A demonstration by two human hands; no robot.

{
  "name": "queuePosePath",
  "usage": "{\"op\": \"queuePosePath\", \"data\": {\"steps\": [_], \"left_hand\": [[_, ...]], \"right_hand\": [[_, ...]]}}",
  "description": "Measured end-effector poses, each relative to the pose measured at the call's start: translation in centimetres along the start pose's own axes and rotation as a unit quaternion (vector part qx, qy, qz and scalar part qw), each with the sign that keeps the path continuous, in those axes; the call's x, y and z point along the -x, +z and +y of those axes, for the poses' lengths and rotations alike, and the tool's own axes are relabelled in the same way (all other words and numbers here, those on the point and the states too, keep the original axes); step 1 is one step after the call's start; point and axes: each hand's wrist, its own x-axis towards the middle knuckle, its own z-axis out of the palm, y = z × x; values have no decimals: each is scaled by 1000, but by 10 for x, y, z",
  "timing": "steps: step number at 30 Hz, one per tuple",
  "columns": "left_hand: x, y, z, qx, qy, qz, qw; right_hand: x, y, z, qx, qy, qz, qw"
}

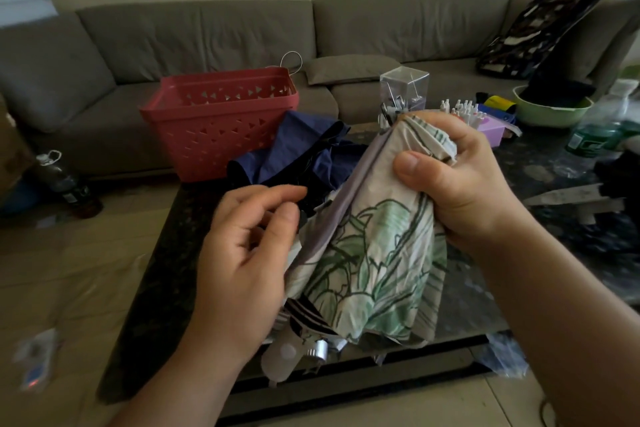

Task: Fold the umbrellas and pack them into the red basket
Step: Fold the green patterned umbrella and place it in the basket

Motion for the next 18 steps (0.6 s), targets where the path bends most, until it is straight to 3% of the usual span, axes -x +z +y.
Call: {"op": "queuePosePath", "data": {"steps": [5, 8, 13, 18], "left_hand": [[15, 11, 12, -60, 61, -180, 980], [15, 15, 12, -41, -14, -250, 967], [15, 22, 21, -174, -48, -204, 962], [9, 26, 7, -152, -102, -140, 973]], "right_hand": [[0, 4, 1, 22, 0, 21, 1000], [0, 7, 0, 69, -15, 48, 996], [-1, 28, 1, 148, -5, 85, 985], [-5, 48, -2, 265, 36, 146, 952]]}}
